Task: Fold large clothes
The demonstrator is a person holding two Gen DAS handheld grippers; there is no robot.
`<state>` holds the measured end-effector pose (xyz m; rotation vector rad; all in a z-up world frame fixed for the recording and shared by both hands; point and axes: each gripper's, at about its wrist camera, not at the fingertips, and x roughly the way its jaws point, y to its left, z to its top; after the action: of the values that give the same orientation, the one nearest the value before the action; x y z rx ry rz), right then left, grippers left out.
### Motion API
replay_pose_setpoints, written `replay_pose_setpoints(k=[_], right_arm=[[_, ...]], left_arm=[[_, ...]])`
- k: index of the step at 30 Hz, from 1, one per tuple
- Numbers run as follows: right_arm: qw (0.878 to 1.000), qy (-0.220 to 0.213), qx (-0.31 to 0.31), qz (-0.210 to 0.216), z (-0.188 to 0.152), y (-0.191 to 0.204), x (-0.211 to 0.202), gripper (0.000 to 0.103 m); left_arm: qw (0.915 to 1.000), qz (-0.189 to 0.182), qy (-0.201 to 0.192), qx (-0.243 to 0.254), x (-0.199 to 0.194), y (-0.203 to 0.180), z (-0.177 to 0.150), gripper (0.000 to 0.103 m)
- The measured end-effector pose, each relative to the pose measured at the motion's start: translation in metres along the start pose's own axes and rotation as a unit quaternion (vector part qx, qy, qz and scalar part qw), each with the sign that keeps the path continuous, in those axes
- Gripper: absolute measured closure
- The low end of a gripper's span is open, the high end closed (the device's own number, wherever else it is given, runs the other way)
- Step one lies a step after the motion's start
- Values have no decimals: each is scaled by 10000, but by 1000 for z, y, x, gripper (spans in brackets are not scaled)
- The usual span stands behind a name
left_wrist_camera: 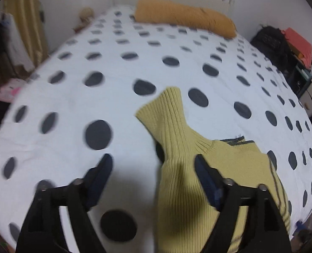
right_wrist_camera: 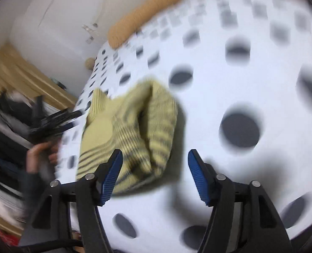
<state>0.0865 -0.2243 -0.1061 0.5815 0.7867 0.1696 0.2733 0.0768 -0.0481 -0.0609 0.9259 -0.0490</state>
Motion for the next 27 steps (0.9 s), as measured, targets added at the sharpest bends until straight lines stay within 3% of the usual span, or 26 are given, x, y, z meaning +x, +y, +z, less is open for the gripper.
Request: replay_pose_setpoints(k=[2,3,4,6,8,9,10,12,15,18,22,27], right_arm=[[9975,-67,-500,500,19,22,-4,40],[9939,44,-696,852,26,34,2,51],[9915,223,-781,1020,31,48,16,66],[9858,743,-788,1287,43,61,56,84],[9854,1174,-544,1105,44,62,98,89],[9888,1222,-532,669,40,53,114,91],[9900,1259,-574,275,33,45,124,103],[9913,1216,-492,61,24,24,136,103],[9937,1045,-396,33,26,16,127,103],[9932,742,-834,-328,21,38,108,103],[9844,401,-1510,-806,5,60,71,103],[9691,797,-1833,-1443,-9,47,92,103]], left_arm=[[9998,-142,-150,-19,-35,-4,-23,15],[9997,-205,-144,-30,-46,-7,-34,15],[9996,-250,-110,-31,-52,-10,-46,15],[9995,-313,52,1,-57,-18,-73,15],[9988,-454,159,95,-50,-31,-93,15],[9979,-592,186,193,-43,-40,-102,15],[9969,-685,230,308,-35,-49,-111,15],[9963,-486,583,411,-6,-62,-131,14],[9964,-601,580,130,15,-60,-146,8],[9971,-572,496,-92,6,-51,-146,8],[9995,-27,155,274,-22,-63,-148,9],[9996,-24,119,242,-40,-75,-165,9]])
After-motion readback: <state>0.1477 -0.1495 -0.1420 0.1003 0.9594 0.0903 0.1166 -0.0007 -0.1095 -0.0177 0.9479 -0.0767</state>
